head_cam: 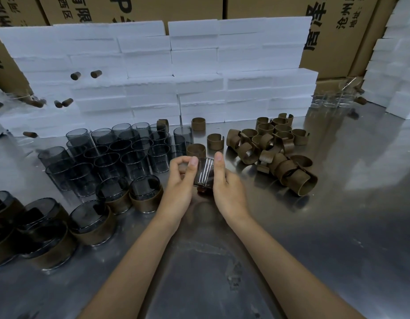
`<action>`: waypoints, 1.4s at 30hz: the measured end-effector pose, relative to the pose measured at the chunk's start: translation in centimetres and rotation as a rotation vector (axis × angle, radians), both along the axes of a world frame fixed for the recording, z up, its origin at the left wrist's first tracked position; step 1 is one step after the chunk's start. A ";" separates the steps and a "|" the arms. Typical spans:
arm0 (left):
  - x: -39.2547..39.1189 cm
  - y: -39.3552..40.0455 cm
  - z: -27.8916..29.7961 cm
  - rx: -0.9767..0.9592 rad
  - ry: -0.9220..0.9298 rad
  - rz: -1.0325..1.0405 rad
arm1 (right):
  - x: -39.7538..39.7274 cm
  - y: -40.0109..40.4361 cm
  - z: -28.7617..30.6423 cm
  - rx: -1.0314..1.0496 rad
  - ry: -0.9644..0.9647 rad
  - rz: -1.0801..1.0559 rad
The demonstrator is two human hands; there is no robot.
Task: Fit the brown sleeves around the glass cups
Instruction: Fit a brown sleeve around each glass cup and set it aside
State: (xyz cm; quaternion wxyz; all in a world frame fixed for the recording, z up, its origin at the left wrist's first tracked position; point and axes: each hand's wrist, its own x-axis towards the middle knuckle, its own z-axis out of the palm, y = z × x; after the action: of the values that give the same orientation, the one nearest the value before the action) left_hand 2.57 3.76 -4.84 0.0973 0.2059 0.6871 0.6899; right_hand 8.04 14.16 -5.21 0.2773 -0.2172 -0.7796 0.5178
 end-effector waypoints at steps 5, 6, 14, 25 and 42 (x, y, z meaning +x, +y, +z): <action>-0.9 -0.1 -0.4 0.027 -0.059 0.038 | -0.1 0.2 -0.4 0.066 0.092 -0.059; -0.9 -0.1 -0.4 0.026 -0.072 0.044 | -0.1 0.2 -0.4 0.041 0.109 -0.063; -0.5 0.0 -0.3 0.007 -0.109 -0.177 | 0.1 -0.5 0.0 -0.243 0.027 0.194; 0.1 0.2 0.5 -0.017 -0.041 -0.075 | 0.0 0.0 0.2 -0.149 0.075 0.034; -0.8 -0.2 0.6 0.155 -0.283 -0.150 | 0.0 0.2 0.1 -0.231 -0.006 0.275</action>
State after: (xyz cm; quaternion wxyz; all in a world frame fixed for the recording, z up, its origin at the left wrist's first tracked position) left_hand 1.80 3.55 -4.26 0.2281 0.1645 0.5941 0.7536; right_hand 8.00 14.32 -5.09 0.1748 -0.1403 -0.7380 0.6365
